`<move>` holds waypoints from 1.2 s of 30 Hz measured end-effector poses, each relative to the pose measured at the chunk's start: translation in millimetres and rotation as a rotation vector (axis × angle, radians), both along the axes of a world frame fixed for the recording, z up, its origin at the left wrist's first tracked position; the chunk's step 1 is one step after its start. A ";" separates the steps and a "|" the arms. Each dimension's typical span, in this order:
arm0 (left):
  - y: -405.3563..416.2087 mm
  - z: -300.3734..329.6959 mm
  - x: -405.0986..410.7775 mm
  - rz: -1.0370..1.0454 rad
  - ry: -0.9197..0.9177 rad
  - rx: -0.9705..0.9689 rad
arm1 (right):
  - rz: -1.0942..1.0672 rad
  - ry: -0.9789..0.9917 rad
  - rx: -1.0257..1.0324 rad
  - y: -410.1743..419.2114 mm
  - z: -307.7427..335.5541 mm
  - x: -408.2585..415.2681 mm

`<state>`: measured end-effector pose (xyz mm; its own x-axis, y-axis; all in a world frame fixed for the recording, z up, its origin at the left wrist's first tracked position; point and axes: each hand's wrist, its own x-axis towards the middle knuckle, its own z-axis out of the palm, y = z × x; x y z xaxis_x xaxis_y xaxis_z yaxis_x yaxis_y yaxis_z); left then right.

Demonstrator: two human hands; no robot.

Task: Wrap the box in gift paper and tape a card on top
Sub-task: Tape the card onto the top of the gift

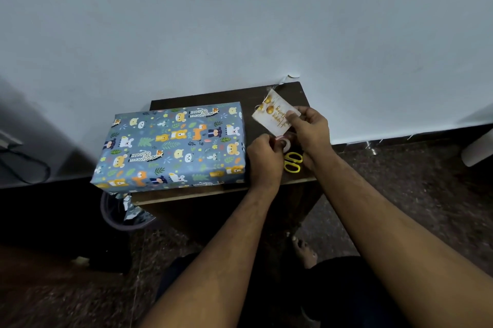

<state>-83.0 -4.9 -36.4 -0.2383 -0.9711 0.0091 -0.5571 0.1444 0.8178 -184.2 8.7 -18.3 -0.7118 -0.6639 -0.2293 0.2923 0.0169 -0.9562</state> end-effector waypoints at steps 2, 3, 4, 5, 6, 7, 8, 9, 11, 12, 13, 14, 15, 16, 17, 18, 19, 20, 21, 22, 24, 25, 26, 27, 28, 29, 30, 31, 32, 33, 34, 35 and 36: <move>-1.9 1.8 -1.0 0.003 -0.005 0.016 | 0.015 0.052 0.009 1.7 2.0 1.0; -2.1 2.6 -1.3 0.006 -0.007 0.030 | 0.012 0.105 0.021 2.7 2.6 0.9; -2.0 2.1 -1.2 0.008 -0.011 0.040 | -0.003 0.178 0.033 3.7 1.7 -0.2; -2.3 2.9 -0.2 0.010 -0.016 0.045 | -0.020 0.255 0.035 4.7 2.8 -1.2; -2.3 0.7 0.1 0.005 -0.033 0.045 | -0.037 0.312 0.034 6.6 3.0 -2.1; -2.7 0.8 0.4 -0.001 -0.053 0.045 | -0.045 0.343 0.027 8.2 6.4 -2.6; -2.4 0.1 0.1 -0.004 -0.075 0.049 | -0.045 0.360 0.022 9.9 8.5 -3.3; -2.3 -0.5 -0.4 -0.007 -0.095 0.066 | -0.041 0.376 0.019 11.8 12.6 -2.9; -1.9 -1.6 0.3 -0.023 -0.108 0.083 | -0.022 0.415 0.014 16.5 22.4 0.5; -0.5 0.3 2.0 -0.035 -0.101 0.086 | -0.014 0.430 0.014 19.3 28.1 3.6; 1.5 4.7 3.7 -0.046 -0.092 0.085 | -0.006 0.440 0.012 21.2 32.7 6.5; 3.2 7.3 3.4 -0.052 -0.083 0.082 | -0.002 0.445 0.014 22.3 33.9 7.3; 6.0 15.1 5.9 -0.051 -0.059 0.075 | 0.001 0.448 0.003 23.9 38.0 11.0; 8.3 21.6 8.3 -0.046 -0.026 0.074 | 0.003 0.439 -0.007 25.9 40.9 15.1; 11.1 31.4 12.0 -0.033 0.022 0.087 | 0.002 0.426 -0.020 28.4 45.9 20.8; 13.3 41.6 14.6 -0.016 0.077 0.103 | -0.001 0.409 -0.028 29.6 49.9 25.0; 15.9 54.1 18.2 0.001 0.132 0.125 | 0.003 0.394 -0.036 31.0 54.5 29.3; 18.2 66.1 23.4 0.022 0.183 0.145 | 0.007 0.383 -0.045 33.6 60.0 34.8; 19.1 75.9 28.5 0.051 0.240 0.170 | 0.010 0.371 -0.055 35.6 63.8 39.8; 18.9 86.4 37.3 0.087 0.305 0.193 | 0.016 0.360 -0.073 38.5 71.9 47.8; 17.8 102.5 51.7 0.173 0.466 0.262 | 0.032 0.353 -0.101 40.4 82.0 56.5; 15.4 109.0 63.2 0.208 0.545 0.277 | 0.046 0.368 -0.107 41.0 89.0 63.5; 12.9 114.9 75.2 0.223 0.603 0.271 | 0.064 0.402 -0.102 41.0 94.8 70.2; 10.7 120.1 87.6 0.222 0.643 0.251 | 0.082 0.444 -0.097 39.6 99.7 77.3; 9.1 123.8 97.6 0.214 0.690 0.232 | 0.092 0.488 -0.084 37.7 103.4 82.7; 7.3 126.2 107.7 0.209 0.734 0.224 | 0.104 0.530 -0.069 35.0 105.7 89.1; 6.0 128.2 119.2 0.217 0.776 0.234 | 0.114 0.578 -0.046 32.5 108.2 98.2; 4.9 129.0 128.7 0.233 0.803 0.254 | 0.123 0.621 -0.028 29.7 108.8 106.2; 2.8 129.1 139.8 0.256 0.825 0.272 | 0.144 0.663 -0.010 26.7 110.9 117.7; 1.0 128.8 148.3 0.274 0.840 0.284 | 0.177 0.707 0.007 23.8 111.2 127.7; -1.4 127.5 156.7 0.284 0.845 0.291 | 0.233 0.758 0.024 21.7 111.3 138.5; -5.6 126.2 168.6 0.296 0.836 0.283 | 0.293 0.828 0.047 17.5 110.0 152.0; -9.8 123.3 177.9 0.304 0.803 0.263 | 0.339 0.908 0.076 14.9 108.2 162.5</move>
